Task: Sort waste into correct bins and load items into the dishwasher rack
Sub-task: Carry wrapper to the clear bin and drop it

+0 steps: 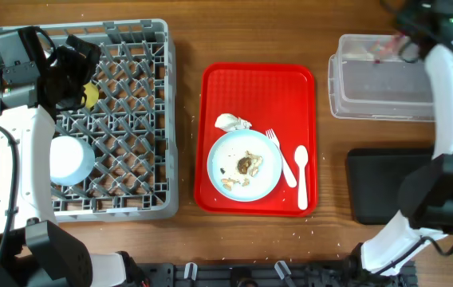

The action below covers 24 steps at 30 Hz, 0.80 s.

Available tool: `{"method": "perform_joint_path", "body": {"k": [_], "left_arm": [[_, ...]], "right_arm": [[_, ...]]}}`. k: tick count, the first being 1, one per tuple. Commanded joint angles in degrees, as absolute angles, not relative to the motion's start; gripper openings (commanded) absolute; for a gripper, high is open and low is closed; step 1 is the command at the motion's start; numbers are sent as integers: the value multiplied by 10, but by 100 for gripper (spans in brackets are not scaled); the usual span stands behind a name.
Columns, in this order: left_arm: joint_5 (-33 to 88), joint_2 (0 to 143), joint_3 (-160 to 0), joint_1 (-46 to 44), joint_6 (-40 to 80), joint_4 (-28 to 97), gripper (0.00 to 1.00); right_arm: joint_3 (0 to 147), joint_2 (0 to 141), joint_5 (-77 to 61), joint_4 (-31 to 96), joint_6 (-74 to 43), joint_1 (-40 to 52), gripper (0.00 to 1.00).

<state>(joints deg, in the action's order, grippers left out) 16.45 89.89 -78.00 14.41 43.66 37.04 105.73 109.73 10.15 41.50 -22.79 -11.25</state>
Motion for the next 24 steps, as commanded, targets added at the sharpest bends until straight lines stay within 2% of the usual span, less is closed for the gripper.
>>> {"method": "perform_joint_path", "body": {"k": [1, 4, 7, 8, 10, 15, 18, 21, 24], "left_arm": [[171, 888, -788, 145, 440, 369, 100], [171, 888, -788, 145, 440, 369, 100], [171, 888, -788, 145, 440, 369, 100], [171, 888, -788, 145, 440, 369, 100], [171, 888, -788, 145, 440, 369, 100], [171, 888, -788, 145, 440, 369, 100], [171, 888, -788, 145, 440, 369, 100], [171, 888, -788, 145, 440, 369, 100], [171, 888, -788, 145, 440, 369, 100]], "right_arm": [[1046, 1138, -25, 422, -255, -139, 100], [1046, 1148, -117, 448, -226, -141, 100], [1046, 1130, -364, 443, -25, -97, 91], [1046, 1126, -385, 453, 17, -68, 91], [1045, 1128, -361, 479, 60, -1, 92], [986, 1163, -171, 482, 13, 185, 98], [968, 1203, -163, 474, 21, 277, 98], [968, 1231, -158, 477, 50, 336, 90], [963, 1245, -75, 488, 55, 365, 83]]}}
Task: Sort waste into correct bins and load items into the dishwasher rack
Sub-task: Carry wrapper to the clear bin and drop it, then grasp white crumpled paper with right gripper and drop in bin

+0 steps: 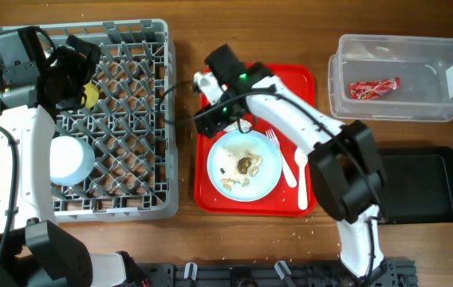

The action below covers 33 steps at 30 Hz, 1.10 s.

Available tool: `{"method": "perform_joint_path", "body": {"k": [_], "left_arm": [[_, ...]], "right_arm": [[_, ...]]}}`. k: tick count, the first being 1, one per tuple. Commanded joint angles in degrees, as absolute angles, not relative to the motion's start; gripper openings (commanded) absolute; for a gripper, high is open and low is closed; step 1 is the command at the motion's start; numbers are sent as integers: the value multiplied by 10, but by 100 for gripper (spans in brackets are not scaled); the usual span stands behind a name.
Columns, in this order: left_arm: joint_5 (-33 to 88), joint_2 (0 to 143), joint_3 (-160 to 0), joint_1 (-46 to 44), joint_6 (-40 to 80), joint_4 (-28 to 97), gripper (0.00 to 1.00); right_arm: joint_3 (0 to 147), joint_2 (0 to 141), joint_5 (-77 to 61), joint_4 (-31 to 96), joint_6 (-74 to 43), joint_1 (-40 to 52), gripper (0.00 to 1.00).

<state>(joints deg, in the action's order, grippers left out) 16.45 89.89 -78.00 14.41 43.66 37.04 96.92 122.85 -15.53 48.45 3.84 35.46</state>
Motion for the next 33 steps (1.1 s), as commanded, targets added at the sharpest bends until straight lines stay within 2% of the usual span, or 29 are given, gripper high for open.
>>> {"method": "perform_joint_path", "body": {"k": [1, 6, 8, 10, 13, 14, 16, 19, 21, 24, 25, 26, 27, 28, 29, 33], "left_arm": [[171, 888, -788, 145, 440, 369, 100], [171, 888, -788, 145, 440, 369, 100], [171, 888, -788, 145, 440, 369, 100], [171, 888, -788, 145, 440, 369, 100], [171, 888, -788, 145, 440, 369, 100], [171, 888, -788, 145, 440, 369, 100], [171, 888, -788, 145, 440, 369, 100], [171, 888, -788, 145, 440, 369, 100], [171, 888, -788, 145, 440, 369, 100], [171, 888, -788, 145, 440, 369, 100], [171, 888, -788, 145, 440, 369, 100], [171, 888, -788, 145, 440, 369, 100], [171, 888, -788, 145, 440, 369, 100], [171, 888, -788, 145, 440, 369, 100], [171, 888, -788, 145, 440, 369, 100], [171, 888, -788, 145, 440, 369, 100]], "right_arm": [[960, 1249, -55, 487, 55, 366, 82], [959, 1281, 26, 476, 54, 364, 79], [959, 1290, 31, 467, 54, 364, 74], [959, 1291, 32, 458, 44, 364, 59], [982, 1283, 92, 444, -5, 360, 15], [1006, 1278, 122, 450, -24, 353, 5], [1057, 1261, 197, 473, -81, 329, 4], [1104, 1227, 234, 493, -133, 270, 4], [1128, 1200, 235, 510, -185, 193, 5], [1128, 1179, 220, 543, -273, 77, 11], [1128, 1179, 193, 553, -286, 34, 22], [1127, 1182, 149, 559, -284, -9, 40], [1125, 1182, 116, 564, -284, -37, 53], [1122, 1183, 84, 568, -284, -62, 81], [1120, 1183, 47, 576, -284, -89, 99], [1120, 1180, -76, 609, -210, -121, 100]]}}
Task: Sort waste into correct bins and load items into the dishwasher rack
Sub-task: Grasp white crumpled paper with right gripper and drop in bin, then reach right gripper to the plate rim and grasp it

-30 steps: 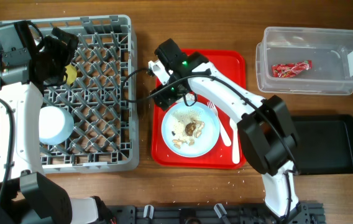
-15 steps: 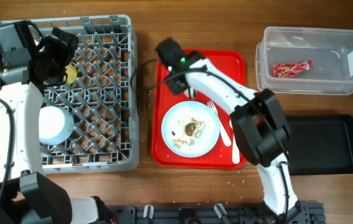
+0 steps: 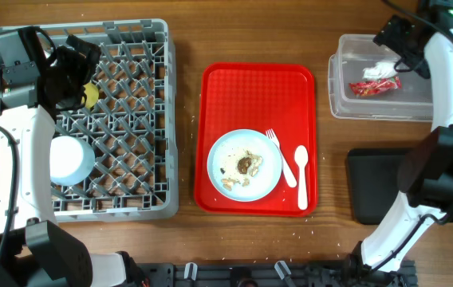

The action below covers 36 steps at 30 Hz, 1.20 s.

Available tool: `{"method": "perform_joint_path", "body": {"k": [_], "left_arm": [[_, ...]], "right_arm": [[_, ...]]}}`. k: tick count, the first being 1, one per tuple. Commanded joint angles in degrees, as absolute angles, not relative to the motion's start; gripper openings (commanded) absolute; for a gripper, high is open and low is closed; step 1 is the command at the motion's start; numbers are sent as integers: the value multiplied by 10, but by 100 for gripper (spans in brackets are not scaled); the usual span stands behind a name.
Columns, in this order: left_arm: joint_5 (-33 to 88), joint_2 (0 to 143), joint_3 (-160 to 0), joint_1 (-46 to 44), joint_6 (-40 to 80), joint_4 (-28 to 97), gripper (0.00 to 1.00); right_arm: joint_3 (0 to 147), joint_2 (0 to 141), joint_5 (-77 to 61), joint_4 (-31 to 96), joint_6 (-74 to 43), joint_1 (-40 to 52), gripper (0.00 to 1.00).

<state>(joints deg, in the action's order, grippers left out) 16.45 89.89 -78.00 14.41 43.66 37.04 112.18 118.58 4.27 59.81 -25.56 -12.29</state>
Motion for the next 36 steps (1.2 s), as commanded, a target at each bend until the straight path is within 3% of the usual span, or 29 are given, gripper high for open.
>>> {"method": "perform_joint_path", "body": {"k": [1, 3, 5, 10, 12, 17, 21, 25, 27, 28, 32, 36], "left_arm": [[171, 888, -788, 145, 440, 369, 100], [171, 888, -788, 145, 440, 369, 100], [171, 888, -788, 145, 440, 369, 100], [171, 888, -788, 145, 440, 369, 100], [171, 888, -788, 145, 440, 369, 100], [171, 888, -788, 145, 440, 369, 100], [171, 888, -788, 145, 440, 369, 100], [171, 888, -788, 145, 440, 369, 100], [171, 888, -788, 145, 440, 369, 100], [171, 888, -788, 145, 440, 369, 100], [171, 888, -788, 145, 440, 369, 100], [171, 888, -788, 145, 440, 369, 100]], "right_arm": [[1120, 1178, -123, 615, -173, -118, 100], [1120, 1172, -250, 633, -69, -99, 98], [1120, 1166, -294, 668, -11, -69, 96], [1120, 1164, -212, 745, -2, 61, 96], [1120, 1166, -184, 724, -17, 169, 97], [1101, 1172, -184, 653, -17, 253, 99], [1094, 1172, -184, 694, -17, 300, 97], [1093, 1172, -185, 760, -25, 343, 91], [1079, 1172, -184, 766, -52, 371, 66], [1066, 1172, -175, 761, -56, 387, 62], [991, 1172, -61, 723, -109, 455, 59], [947, 1172, -54, 702, -109, 506, 59]]}}
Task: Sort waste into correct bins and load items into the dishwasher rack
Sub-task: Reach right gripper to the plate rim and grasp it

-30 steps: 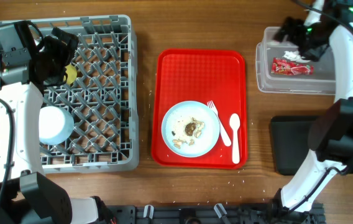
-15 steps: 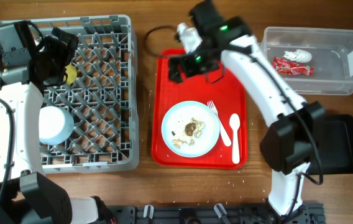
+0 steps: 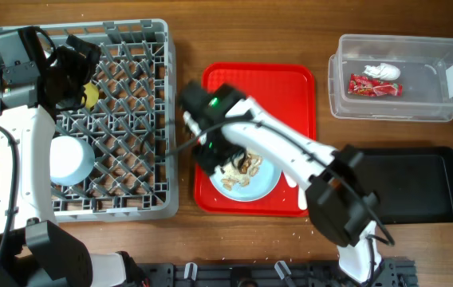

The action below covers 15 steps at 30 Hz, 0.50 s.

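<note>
A white plate (image 3: 252,177) with food scraps sits on the red tray (image 3: 290,84). My right gripper (image 3: 210,151) is down at the plate's left rim, and its arm crosses the tray and hides the fork and spoon. Whether its fingers hold the rim cannot be made out. The clear bin (image 3: 438,108) at the back right holds a red wrapper (image 3: 374,86) and a crumpled white napkin (image 3: 384,72). My left gripper (image 3: 73,76) hovers over the grey dish rack (image 3: 143,119) near a yellow item (image 3: 90,96); its jaws are not readable.
A white bowl (image 3: 71,159) stands in the rack's left part. A black bin (image 3: 410,187) lies at the front right, beside the tray. Bare wood separates the rack, the tray and the bins.
My right gripper was over the clear bin with the white napkin. Now the napkin lies in the bin and the gripper is at the plate's left rim. The left arm has not moved.
First my right arm was at the clear bin while the napkin lay by the plate. Then the red wrapper lay in the bin and the gripper was at the napkin. Then the napkin was over the bin; now it rests there, gripper at the plate.
</note>
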Available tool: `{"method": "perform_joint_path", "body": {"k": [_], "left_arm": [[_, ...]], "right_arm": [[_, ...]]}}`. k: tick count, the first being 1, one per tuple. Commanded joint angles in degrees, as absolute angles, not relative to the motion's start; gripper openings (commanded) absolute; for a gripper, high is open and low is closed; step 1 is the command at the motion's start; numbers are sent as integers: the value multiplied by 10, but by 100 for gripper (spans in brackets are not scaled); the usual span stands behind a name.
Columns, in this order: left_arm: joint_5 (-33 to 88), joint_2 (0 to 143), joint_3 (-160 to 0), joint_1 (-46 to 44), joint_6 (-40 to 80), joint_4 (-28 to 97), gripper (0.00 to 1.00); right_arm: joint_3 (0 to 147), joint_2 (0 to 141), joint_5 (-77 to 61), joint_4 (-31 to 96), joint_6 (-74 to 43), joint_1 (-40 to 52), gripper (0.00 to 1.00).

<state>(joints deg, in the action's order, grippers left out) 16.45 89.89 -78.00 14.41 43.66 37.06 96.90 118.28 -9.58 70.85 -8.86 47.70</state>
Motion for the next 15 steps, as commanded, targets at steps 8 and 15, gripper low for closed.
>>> {"method": "perform_joint_path", "body": {"k": [8, 15], "left_arm": [[171, 888, -788, 145, 440, 369, 100], [171, 888, -788, 145, 440, 369, 100]], "right_arm": [[864, 1172, 11, 620, -129, 563, 49], [811, 1172, 28, 558, -135, 564, 37]]}}
